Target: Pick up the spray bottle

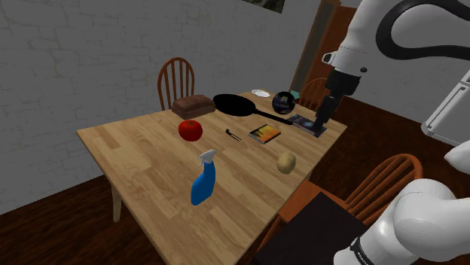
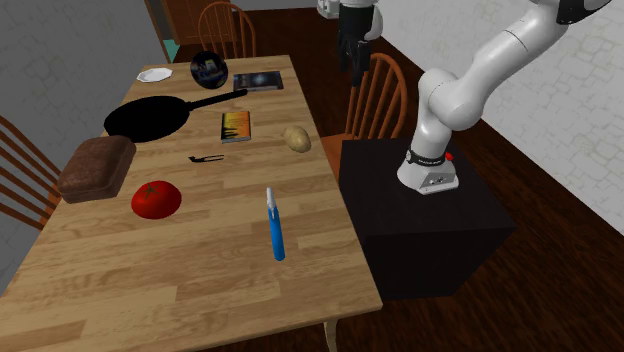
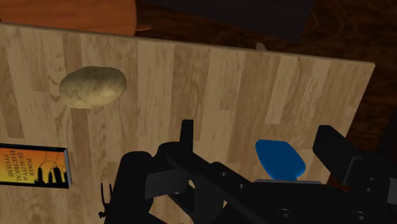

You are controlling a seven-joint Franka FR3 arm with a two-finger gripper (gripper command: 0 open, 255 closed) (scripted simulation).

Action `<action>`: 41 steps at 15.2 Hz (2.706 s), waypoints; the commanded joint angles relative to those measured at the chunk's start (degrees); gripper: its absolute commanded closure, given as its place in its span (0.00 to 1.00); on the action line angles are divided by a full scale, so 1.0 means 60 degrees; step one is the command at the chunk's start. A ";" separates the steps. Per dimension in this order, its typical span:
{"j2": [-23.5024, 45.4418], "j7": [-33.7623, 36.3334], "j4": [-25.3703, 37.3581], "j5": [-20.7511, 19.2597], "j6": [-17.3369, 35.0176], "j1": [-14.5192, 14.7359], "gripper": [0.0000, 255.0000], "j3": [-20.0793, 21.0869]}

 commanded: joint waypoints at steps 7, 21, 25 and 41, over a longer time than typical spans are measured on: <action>0.2561 -0.1481 0.1100 -0.0678 0.0914 0.0549 0.00 0.0381; 0.7821 -0.3896 0.4087 -0.3016 0.1870 0.1669 0.00 0.1771; 0.9146 -0.4426 0.4879 -0.3888 0.1941 0.2109 0.00 0.2116; 1.2417 -0.5582 0.6256 -0.6314 0.2517 0.3569 0.00 0.2558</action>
